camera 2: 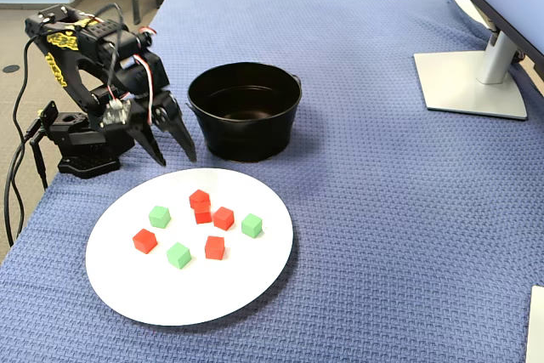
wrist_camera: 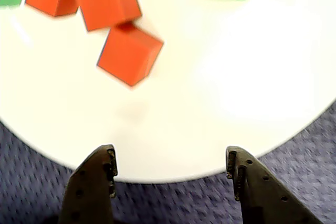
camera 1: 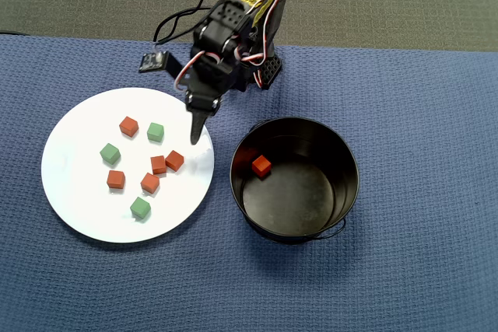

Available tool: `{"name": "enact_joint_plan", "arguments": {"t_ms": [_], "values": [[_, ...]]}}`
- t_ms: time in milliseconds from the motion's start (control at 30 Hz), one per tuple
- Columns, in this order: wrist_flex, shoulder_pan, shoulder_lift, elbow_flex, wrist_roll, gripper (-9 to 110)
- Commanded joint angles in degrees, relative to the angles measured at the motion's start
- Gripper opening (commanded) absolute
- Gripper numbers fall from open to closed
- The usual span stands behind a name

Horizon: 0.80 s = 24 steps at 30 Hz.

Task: Pick up the red cubes from the white plate and place them in the black recipient

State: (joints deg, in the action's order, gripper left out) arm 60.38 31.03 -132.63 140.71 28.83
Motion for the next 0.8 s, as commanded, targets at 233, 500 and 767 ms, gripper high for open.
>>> {"name": "enact_joint_plan", "arguments": {"t_ms": [233, 500, 767], "values": [[-1.49, -1.05, 13.97, -10.46, 11.87, 22], [0.26, -0.44, 18.28, -13.80, 43.15, 24], [5.01, 2.46, 24.08, -19.86, 60.82, 25]]}}
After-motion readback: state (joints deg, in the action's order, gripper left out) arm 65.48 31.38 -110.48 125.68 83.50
